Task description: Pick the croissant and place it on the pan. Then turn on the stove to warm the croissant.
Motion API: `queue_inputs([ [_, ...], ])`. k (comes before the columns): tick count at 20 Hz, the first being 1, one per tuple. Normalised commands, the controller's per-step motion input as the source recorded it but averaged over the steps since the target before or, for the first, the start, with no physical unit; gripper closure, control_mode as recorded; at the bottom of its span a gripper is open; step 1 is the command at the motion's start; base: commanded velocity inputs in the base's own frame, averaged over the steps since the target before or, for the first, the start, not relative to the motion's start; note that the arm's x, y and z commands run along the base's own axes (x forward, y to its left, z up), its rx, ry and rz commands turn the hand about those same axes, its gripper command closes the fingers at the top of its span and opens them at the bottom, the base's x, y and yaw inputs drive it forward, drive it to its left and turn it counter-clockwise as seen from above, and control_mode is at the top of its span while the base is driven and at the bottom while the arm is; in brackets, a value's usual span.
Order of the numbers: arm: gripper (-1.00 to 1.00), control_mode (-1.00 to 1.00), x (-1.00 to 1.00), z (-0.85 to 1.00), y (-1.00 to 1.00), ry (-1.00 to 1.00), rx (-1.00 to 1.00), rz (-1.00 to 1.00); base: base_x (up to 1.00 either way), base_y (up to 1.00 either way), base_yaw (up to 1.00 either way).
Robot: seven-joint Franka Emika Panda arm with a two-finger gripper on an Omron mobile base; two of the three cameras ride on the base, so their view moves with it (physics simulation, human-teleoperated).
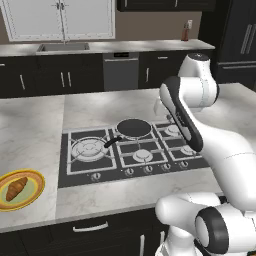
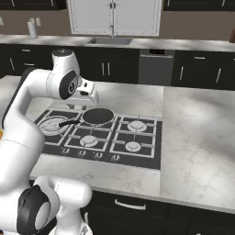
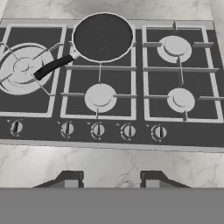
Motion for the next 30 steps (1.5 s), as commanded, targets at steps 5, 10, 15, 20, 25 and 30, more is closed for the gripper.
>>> queue_inputs([
  [5,-1.00,-1.00,-0.04,0.00,0.07,0.00,0.00,0.00,0.00,0.00,0.00],
  [10,-1.00,-1.00,-0.12,-0.06,0.26,0.00,0.02,0.01,0.00,0.00,0.00],
  [15,-1.00,-1.00,-0.17,-0.04,0.36,0.00,0.06,0.01,0.00,0.00,0.00],
  [20,-1.00,-1.00,-0.21,-0.02,0.39,0.00,0.12,0.00,0.00,0.00,0.00],
  [25,-1.00,-1.00,-0.23,0.00,0.47,0.00,0.13,0.00,0.00,0.00,0.00],
  [30,-1.00,-1.00,-0.23,0.00,0.56,0.00,0.09,0.00,0.00,0.00,0.00],
])
